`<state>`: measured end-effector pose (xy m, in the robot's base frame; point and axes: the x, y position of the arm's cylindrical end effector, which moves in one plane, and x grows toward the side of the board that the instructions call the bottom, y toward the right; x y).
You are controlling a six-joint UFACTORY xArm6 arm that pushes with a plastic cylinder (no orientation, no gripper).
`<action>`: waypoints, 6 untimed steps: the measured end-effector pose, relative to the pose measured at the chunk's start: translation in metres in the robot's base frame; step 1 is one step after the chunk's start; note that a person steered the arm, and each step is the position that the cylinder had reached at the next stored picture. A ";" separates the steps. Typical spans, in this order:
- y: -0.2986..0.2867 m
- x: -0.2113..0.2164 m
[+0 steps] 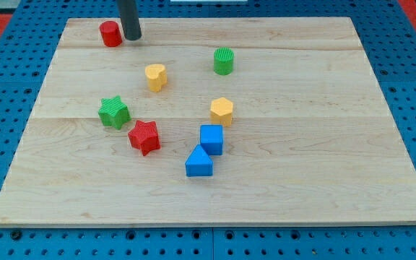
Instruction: Place the red circle to the top left of the yellow heart
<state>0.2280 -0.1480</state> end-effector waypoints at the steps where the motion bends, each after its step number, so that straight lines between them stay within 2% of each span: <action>1: -0.042 -0.031; 2: -0.126 -0.033; 3: -0.151 -0.012; 4: -0.145 0.013; 5: -0.120 -0.017; 6: -0.064 -0.018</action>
